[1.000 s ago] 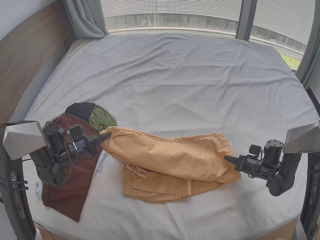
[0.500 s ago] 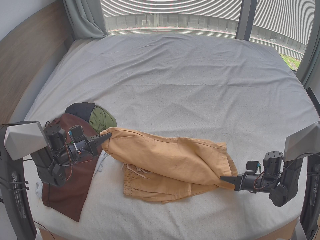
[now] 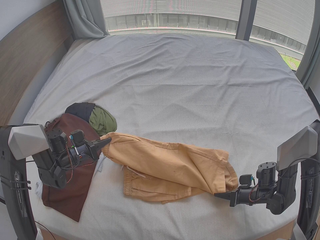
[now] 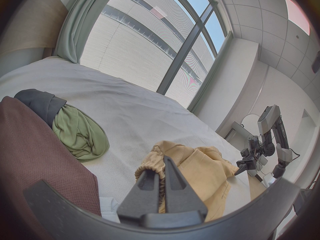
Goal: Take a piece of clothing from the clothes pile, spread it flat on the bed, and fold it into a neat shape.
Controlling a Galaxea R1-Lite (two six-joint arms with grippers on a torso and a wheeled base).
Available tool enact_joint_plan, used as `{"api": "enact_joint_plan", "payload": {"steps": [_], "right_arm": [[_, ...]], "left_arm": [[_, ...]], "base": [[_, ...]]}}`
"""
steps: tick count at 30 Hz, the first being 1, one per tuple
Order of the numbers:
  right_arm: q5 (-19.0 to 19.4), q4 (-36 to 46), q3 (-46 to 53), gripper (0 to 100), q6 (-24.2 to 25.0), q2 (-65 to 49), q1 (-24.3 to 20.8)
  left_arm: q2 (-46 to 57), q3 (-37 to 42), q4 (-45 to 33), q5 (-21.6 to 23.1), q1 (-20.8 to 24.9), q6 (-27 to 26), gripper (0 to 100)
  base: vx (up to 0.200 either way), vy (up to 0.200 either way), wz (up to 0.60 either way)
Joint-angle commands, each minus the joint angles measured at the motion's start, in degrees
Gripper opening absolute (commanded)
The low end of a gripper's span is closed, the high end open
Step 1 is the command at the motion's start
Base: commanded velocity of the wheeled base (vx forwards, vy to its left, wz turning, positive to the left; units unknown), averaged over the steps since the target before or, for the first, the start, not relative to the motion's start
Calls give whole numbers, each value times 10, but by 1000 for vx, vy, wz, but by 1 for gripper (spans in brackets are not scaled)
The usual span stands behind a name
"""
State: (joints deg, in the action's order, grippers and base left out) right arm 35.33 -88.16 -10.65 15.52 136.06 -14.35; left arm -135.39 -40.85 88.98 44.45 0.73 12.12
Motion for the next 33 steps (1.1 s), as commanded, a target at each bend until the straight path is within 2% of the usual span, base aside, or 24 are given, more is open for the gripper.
{"api": "enact_joint_plan", "payload": {"steps": [1,8,9,16,23,33], "right_arm": [[0,0,0,0,-4,21,-1],[0,-1,-15,0,-2,14,3],[0,-1,-17,100,-2,14,3],[-3,-1,-60,100,17,-6,17],[-6,-1,-111,100,85,-48,57],[-9,-1,-139,100,88,-34,71]], "left_arm": [[-4,0,1,-1,-1,0,0],[-7,-2,1,-1,-1,-2,0],[-7,-2,1,-1,-1,-2,0],[-6,-2,1,0,-1,-2,0],[-7,-2,1,-1,-1,-2,0],[-6,-3,1,-1,-1,-2,0]], "base": [[0,0,0],[0,0,0],[0,0,0],[0,0,0],[0,0,0],[0,0,0]]}}
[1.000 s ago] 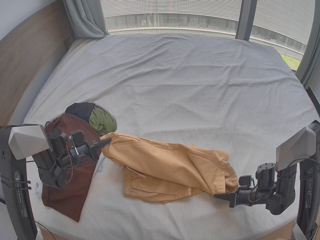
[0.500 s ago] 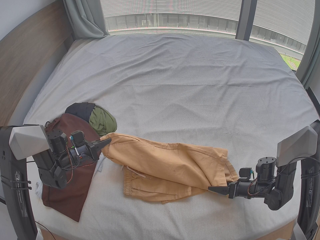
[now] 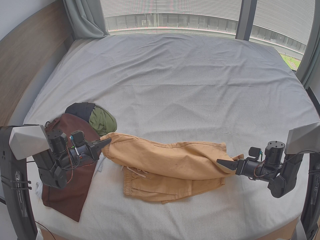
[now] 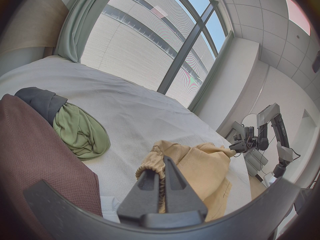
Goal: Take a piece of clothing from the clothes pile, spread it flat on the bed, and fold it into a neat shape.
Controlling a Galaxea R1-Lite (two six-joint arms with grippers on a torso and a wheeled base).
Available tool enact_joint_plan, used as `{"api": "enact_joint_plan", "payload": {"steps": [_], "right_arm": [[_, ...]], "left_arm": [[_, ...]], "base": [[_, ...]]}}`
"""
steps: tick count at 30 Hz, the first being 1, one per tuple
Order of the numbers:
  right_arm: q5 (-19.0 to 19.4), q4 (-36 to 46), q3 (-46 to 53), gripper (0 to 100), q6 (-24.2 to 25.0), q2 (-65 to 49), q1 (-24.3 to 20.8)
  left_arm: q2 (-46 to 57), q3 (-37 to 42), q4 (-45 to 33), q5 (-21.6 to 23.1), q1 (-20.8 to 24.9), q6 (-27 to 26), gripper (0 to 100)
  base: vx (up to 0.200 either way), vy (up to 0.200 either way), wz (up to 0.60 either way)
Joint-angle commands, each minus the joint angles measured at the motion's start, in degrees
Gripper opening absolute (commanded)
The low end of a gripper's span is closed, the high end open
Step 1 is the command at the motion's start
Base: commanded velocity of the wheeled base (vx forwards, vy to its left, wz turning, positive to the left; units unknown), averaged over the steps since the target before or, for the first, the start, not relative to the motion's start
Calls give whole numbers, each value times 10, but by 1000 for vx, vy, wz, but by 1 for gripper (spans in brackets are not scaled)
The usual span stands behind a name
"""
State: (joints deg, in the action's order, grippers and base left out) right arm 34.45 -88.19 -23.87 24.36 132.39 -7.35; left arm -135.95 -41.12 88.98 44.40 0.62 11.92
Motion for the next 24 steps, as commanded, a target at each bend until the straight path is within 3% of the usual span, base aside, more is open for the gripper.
{"api": "enact_joint_plan", "payload": {"steps": [1,7,8,19,24], "right_arm": [[0,-1,-7,100,0,4,1],[1,-1,8,100,-1,1,-6],[1,-1,9,0,-1,1,-6],[9,0,40,0,-4,-29,-20],[43,0,102,0,-4,-93,-48]], "left_arm": [[0,0,1,0,0,0,0],[1,-1,1,0,0,0,0],[1,-1,1,1,0,0,0],[0,2,1,1,0,0,0],[-1,2,1,19,-2,-20,0]], "base": [[0,0,0],[0,0,0],[0,0,0],[0,0,0],[0,0,0]]}}
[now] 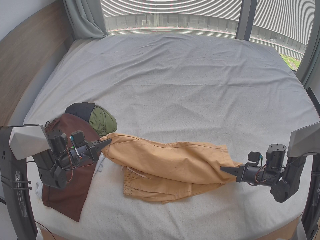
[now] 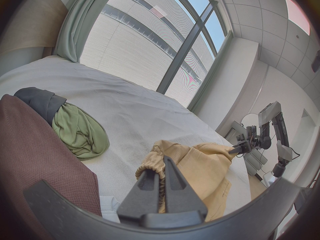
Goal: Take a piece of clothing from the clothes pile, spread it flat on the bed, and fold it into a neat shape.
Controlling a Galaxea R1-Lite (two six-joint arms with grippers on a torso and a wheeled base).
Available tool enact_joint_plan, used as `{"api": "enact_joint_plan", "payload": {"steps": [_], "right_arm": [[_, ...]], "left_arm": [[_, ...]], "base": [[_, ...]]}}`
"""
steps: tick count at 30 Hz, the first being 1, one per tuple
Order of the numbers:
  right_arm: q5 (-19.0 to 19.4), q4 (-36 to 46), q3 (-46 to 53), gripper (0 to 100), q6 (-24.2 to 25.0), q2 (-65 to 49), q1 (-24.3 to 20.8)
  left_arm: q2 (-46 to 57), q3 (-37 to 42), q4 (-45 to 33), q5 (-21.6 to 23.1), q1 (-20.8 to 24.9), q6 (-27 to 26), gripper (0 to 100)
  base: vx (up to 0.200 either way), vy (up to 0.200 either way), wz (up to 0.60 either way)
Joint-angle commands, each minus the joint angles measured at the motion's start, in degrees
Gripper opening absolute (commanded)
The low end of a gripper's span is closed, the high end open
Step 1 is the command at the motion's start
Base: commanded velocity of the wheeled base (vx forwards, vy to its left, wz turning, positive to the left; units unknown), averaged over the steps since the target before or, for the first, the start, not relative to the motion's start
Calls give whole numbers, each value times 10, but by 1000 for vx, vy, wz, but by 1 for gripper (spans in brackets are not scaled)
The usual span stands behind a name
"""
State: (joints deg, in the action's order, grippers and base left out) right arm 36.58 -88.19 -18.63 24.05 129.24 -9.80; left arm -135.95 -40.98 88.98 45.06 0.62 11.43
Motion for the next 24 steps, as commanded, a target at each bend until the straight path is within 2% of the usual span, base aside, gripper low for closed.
{"api": "enact_joint_plan", "payload": {"steps": [1,5,10,16,24], "right_arm": [[24,0,61,0,-1,-70,-31],[24,0,90,0,-6,-78,-51],[24,2,129,0,-39,-59,-69],[24,1,155,0,-86,10,-83],[24,0,157,0,-108,67,-100]], "left_arm": [[-2,1,1,17,-3,-25,0],[-7,-1,1,22,-4,-43,0],[-12,-9,1,22,-11,-48,0],[-20,-26,1,21,-21,-49,0],[-22,-26,1,21,-21,-49,0]], "base": [[0,0,0],[0,0,0],[0,0,0],[0,0,0],[0,0,0]]}}
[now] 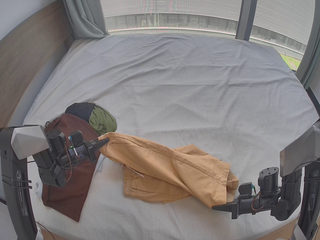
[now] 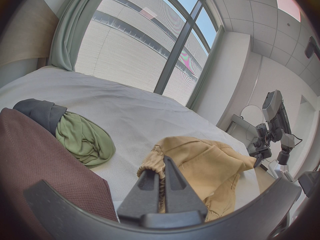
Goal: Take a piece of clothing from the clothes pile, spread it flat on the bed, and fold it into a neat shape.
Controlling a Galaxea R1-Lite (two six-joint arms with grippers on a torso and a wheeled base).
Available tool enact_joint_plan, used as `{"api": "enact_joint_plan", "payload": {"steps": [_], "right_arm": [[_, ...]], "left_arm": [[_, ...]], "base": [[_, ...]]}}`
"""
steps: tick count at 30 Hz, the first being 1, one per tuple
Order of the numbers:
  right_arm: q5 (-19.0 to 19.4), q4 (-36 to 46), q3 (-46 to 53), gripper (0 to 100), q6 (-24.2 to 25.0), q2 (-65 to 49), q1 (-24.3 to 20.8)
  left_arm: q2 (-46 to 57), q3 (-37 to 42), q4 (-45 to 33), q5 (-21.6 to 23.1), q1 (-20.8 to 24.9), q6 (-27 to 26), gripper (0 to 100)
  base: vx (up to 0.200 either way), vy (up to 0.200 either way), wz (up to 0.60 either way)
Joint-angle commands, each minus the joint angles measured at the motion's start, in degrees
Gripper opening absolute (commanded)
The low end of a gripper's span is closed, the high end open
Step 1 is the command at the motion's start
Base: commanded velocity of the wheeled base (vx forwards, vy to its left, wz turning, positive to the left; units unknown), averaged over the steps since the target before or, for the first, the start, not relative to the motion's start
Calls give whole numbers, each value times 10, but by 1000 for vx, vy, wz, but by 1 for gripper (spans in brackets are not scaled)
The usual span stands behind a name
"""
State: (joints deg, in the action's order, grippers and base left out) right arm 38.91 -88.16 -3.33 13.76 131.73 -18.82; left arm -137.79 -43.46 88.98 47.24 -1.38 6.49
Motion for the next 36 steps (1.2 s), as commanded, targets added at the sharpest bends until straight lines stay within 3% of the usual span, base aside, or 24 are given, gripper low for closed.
{"api": "enact_joint_plan", "payload": {"steps": [1,14,15,21,27,36], "right_arm": [[0,0,4,0,-5,42,-10],[-3,-1,-20,0,-4,48,-5],[-3,-1,-26,100,-1,47,-4],[-3,0,-47,100,10,1,33],[-3,0,-72,100,67,-39,64],[-4,0,-87,100,70,-28,85]], "left_arm": [[-4,-1,1,0,-1,0,0],[-7,1,1,0,1,-12,0],[-7,1,1,0,1,-12,0],[-6,1,1,0,1,-12,0],[-6,1,1,0,1,-12,0],[-6,1,1,0,1,-12,0]], "base": [[0,0,0],[0,0,0],[0,0,0],[0,0,0],[0,0,0],[0,0,0]]}}
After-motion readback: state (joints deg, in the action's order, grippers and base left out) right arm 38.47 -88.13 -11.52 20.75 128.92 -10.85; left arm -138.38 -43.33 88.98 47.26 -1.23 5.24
